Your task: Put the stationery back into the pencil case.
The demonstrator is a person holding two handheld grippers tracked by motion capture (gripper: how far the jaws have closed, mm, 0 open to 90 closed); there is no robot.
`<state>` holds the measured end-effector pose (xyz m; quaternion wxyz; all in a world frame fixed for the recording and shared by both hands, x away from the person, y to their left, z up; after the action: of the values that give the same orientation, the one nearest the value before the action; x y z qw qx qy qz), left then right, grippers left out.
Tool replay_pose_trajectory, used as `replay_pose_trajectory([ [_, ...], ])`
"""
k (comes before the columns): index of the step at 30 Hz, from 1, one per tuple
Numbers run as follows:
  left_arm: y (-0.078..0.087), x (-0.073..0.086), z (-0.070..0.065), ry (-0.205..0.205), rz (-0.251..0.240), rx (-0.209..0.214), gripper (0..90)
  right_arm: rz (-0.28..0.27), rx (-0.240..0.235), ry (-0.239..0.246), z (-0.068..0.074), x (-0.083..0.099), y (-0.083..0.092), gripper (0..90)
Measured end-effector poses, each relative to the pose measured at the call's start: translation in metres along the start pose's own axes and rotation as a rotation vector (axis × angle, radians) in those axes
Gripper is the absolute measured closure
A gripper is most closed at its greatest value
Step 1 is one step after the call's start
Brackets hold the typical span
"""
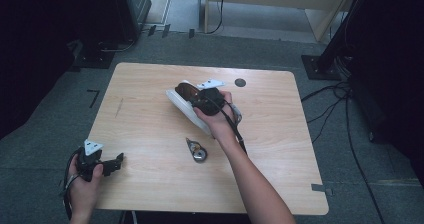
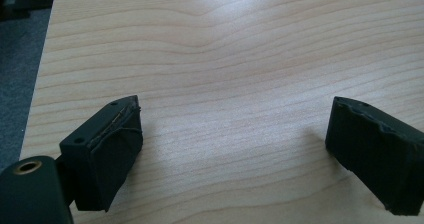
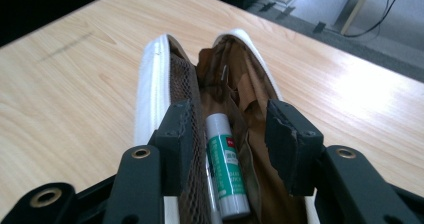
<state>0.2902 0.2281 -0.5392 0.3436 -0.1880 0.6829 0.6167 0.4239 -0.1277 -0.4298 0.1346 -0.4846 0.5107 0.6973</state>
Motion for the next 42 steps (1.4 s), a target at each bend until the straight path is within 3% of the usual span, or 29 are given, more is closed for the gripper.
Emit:
replay_pose_trajectory([
  [6, 0.0, 0.0, 0.0, -0.002, 0.002, -0.001, 8.4, -0.039, -0.003, 0.011, -0.002, 0.011, 0.028, 50.5],
  [14, 0.0, 0.0, -0.001, 0.007, -0.001, -0.005, 8.3, -0.075, 0.004, 0.024, -0.002, 0.041, 0.06, 43.3],
  [24, -0.004, -0.004, -0.014, 0.048, -0.002, -0.046, 8.2, -0.068, -0.051, 0.011, 0.008, 0.091, 0.082, 36.0],
  [27, -0.006, -0.006, -0.019, 0.07, -0.003, -0.066, 8.2, -0.058, -0.069, 0.006, 0.013, 0.108, 0.083, 36.0],
  [33, -0.007, -0.009, -0.033, 0.06, 0.012, -0.032, 8.3, -0.021, -0.111, -0.013, 0.024, 0.136, 0.074, 35.7],
  [38, -0.007, -0.018, -0.056, 0.011, -0.017, 0.023, 8.4, 0.031, -0.182, -0.019, 0.042, 0.149, 0.061, 33.9],
  [42, -0.012, -0.027, -0.082, -0.041, -0.028, 0.074, 9.0, 0.068, -0.172, 0.003, 0.052, 0.155, 0.048, 32.6],
])
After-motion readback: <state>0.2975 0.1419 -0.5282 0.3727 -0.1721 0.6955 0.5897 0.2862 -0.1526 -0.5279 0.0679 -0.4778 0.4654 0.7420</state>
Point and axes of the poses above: each handheld gripper's, and its own axes: y roughly backward along the jaws, x roughly out of its underside, z roughly to its left, the point moved 3 cm from there along -y, roughly forward along the jaws, and after that the axes turned 1 degree about y, right-handed, at the moved point
